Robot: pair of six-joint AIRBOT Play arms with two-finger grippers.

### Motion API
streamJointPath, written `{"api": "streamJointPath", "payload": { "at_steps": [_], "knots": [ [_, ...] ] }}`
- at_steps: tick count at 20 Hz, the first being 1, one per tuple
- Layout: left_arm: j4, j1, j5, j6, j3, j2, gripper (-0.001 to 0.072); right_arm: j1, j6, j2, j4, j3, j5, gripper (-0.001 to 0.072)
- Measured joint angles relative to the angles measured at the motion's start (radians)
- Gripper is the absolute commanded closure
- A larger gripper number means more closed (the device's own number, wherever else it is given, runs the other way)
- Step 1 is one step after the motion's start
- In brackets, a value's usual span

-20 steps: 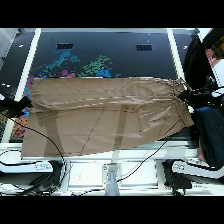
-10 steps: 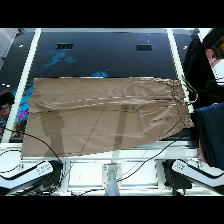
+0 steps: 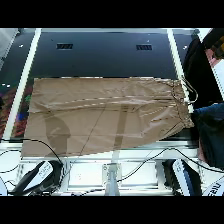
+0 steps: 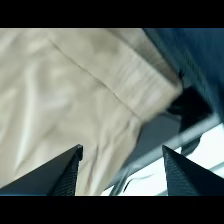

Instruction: Fold the clothes and pants, and hang the long-sleeved shirts on hangers.

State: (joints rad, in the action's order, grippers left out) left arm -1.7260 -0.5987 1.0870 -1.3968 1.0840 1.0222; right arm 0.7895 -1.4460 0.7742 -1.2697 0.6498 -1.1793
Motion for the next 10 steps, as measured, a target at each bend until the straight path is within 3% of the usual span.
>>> {"api": "streamJointPath", "payload": {
  "at_steps": [4, 10],
  "knots": [
    [0.029, 0.000, -0.029, 0.006, -0.029, -0.009, 0.0223, 0.004, -0.098, -0.030, 0.037, -0.155, 0.122, 0.0170],
    [0.054, 0.000, -0.067, 0.006, -0.082, -0.011, 0.0223, 0.006, -0.190, 0.039, 0.045, -0.222, 0.252, 0.0170]
  ]
}}
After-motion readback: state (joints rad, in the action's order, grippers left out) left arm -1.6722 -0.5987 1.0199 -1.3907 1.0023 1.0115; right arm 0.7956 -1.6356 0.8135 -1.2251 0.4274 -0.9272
